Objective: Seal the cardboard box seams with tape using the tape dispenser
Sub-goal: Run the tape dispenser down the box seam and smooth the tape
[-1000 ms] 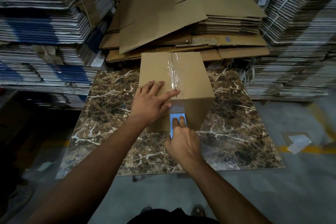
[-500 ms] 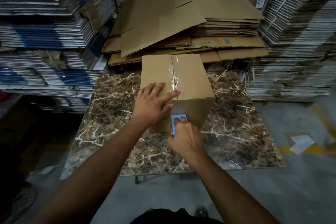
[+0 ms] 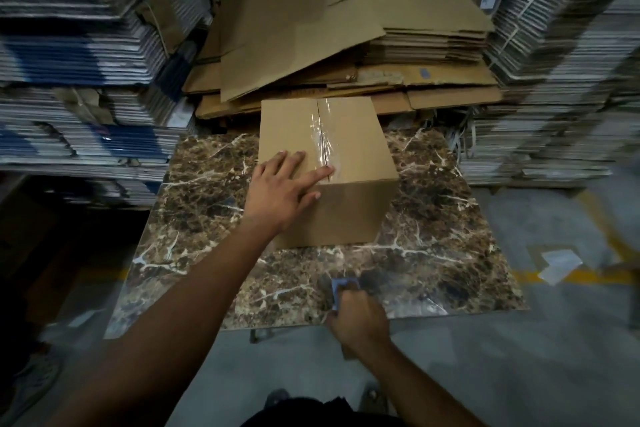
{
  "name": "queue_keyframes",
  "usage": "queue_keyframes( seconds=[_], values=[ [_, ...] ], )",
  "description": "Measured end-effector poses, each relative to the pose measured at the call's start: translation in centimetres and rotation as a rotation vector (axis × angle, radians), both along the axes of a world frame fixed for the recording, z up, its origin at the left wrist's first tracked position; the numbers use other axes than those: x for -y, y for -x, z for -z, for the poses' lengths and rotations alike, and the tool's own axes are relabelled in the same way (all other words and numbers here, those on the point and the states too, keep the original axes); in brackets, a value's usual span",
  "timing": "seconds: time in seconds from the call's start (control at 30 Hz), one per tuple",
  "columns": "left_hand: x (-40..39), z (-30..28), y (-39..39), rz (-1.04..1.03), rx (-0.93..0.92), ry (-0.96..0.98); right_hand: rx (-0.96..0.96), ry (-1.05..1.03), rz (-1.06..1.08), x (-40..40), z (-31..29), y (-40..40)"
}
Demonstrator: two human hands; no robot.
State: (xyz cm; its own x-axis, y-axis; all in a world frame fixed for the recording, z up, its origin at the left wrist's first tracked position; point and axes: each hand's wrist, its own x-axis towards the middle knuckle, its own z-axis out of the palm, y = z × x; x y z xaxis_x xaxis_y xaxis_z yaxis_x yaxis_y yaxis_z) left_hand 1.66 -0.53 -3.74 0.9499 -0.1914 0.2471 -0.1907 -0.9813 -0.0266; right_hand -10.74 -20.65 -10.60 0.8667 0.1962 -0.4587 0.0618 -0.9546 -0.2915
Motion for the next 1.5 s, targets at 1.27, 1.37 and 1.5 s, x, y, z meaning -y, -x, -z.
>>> queue_keyframes(
  seconds=[1.27, 1.37, 1.5],
  values=[
    [1.8, 1.8, 1.8, 0.210, 0.124, -0.103, 1.103, -0.605, 0.106, 4.0, -3.0, -0.8],
    [1.9, 6.3, 1.5, 0.347, 0.109, -0.402, 1.081, -0.622, 0.139, 4.9, -2.6, -0.4],
    [2.2, 8.2, 0.9, 0.334, 0.039, -0.441, 1.074, -0.627, 0.151, 6.1, -2.4, -0.1]
  ],
)
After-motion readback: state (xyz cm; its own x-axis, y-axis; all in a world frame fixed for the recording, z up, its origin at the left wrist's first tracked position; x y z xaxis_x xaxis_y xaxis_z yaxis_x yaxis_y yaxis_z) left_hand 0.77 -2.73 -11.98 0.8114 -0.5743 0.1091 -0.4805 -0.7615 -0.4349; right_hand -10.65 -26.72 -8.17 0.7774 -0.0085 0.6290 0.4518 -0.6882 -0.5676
